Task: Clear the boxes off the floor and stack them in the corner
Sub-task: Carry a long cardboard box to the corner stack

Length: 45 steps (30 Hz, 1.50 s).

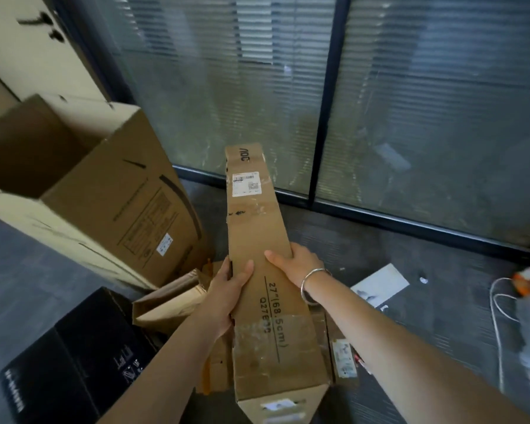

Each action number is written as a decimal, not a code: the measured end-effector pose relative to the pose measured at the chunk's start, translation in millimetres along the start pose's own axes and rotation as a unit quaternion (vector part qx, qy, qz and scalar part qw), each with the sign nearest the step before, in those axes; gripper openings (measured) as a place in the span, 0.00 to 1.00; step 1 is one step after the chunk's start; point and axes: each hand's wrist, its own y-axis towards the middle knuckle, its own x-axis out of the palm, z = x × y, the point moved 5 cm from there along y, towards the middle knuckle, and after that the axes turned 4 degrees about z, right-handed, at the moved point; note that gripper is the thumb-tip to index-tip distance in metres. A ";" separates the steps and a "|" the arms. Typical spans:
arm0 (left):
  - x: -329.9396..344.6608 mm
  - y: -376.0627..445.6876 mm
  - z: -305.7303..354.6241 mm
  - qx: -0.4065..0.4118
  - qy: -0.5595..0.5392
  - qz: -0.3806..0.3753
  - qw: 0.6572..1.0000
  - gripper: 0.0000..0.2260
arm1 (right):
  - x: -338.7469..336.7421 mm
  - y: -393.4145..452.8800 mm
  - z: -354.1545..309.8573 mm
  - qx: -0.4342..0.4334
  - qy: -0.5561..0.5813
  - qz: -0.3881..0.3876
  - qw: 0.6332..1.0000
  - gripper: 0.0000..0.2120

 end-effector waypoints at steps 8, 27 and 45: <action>59.5 -96.1 24.6 0.052 0.079 -0.053 0.994 0.21 | -89.6 -106.9 1.4 0.013 0.026 0.069 0.997 0.26; 252.5 -393.8 -124.2 0.118 0.329 -0.388 0.853 0.19 | -195.2 -509.2 219.1 0.161 0.233 0.416 0.864 0.28; 346.4 -732.1 -407.2 0.089 0.501 -0.660 0.553 0.23 | -122.7 -948.8 404.0 0.401 0.298 0.625 0.599 0.35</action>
